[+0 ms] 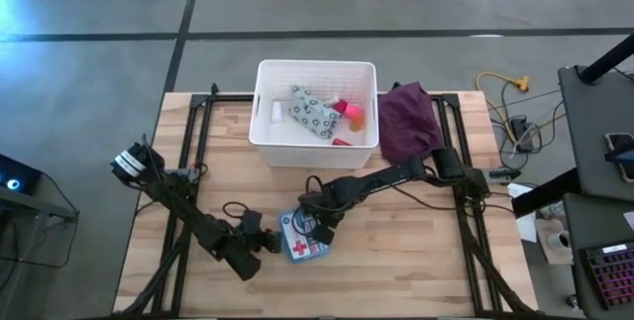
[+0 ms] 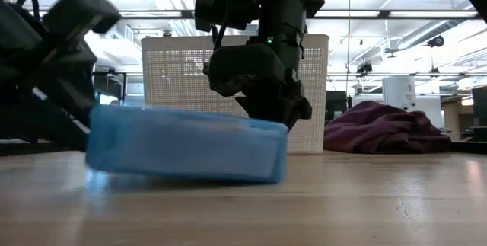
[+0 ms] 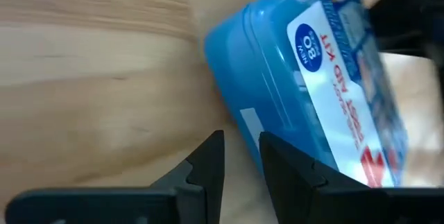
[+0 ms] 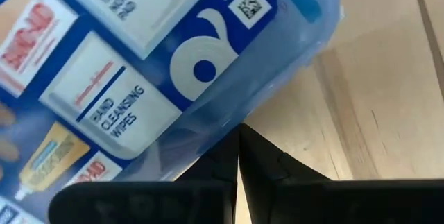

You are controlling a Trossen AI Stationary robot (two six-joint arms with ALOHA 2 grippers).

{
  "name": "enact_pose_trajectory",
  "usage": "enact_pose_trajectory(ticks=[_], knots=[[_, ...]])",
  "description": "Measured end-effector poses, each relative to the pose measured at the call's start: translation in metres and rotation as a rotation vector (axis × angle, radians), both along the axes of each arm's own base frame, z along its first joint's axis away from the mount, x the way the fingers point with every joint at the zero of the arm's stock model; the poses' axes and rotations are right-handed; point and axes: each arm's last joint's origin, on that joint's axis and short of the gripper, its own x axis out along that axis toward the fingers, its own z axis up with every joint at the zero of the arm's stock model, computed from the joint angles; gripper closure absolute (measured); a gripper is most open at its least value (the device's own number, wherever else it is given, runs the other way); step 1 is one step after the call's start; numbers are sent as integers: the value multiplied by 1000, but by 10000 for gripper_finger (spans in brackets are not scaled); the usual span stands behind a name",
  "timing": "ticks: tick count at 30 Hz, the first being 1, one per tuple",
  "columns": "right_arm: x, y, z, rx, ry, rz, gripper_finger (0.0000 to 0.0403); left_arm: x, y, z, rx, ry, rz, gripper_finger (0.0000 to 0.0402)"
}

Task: Pick & place medical supplies in basket/bin
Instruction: Put the first aid kit into the white bin

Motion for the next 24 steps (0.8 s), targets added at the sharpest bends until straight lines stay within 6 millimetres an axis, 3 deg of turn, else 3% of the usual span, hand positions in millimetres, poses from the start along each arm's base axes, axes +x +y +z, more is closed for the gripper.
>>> enact_pose_trajectory(ticks=[8,11,16,24], knots=[[-7,-1,-9,-7,42,-4,395,10,-5,24,46,-112,8,321],[-8,-1,-10,-7,44,4,394,16,-5,43,125,-210,50,320],[-9,-2,-11,-21,45,6,394,23,2,58,272,-205,37,320],[-10,-1,-8,-60,41,-7,394,26,8,57,296,-183,21,320]])
